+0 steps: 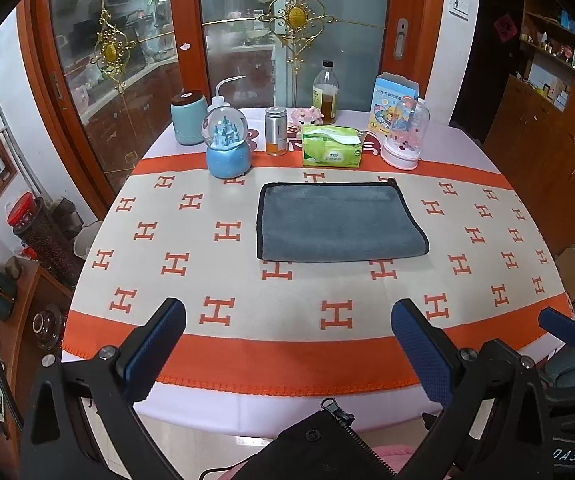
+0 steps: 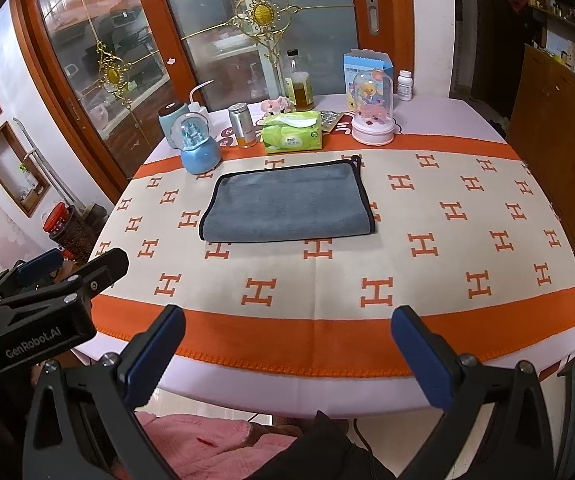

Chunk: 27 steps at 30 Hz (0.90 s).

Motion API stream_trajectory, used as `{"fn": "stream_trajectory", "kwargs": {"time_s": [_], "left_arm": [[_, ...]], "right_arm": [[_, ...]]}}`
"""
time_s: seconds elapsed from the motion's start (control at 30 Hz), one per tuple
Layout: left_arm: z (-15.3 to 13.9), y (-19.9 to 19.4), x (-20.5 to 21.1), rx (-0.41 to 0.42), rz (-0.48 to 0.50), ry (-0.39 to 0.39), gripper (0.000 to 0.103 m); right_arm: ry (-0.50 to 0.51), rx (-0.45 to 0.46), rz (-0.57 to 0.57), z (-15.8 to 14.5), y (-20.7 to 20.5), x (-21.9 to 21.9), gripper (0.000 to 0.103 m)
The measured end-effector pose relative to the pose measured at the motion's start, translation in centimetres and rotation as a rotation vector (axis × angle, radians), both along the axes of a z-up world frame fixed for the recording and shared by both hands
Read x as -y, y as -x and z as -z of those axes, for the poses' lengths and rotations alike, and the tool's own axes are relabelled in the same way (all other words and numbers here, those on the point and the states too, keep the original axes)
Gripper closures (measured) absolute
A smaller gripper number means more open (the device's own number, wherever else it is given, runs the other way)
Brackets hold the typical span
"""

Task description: Fold towel

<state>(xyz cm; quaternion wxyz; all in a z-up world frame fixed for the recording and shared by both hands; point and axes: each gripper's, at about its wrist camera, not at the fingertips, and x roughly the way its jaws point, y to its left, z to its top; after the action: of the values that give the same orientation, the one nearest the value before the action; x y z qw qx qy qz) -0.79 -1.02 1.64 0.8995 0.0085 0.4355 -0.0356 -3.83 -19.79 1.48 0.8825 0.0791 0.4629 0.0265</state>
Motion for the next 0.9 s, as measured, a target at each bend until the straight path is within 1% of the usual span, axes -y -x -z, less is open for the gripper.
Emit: {"fn": "stream_trajectory", "kwargs": {"time_s": [0.9], "left_arm": [[-0.17,-0.23,-0.04,0.002,0.01,0.001,0.001]], "right_arm": [[0.006,-0.021,0.011,0.59,-0.09,-0.52,0.0]]}}
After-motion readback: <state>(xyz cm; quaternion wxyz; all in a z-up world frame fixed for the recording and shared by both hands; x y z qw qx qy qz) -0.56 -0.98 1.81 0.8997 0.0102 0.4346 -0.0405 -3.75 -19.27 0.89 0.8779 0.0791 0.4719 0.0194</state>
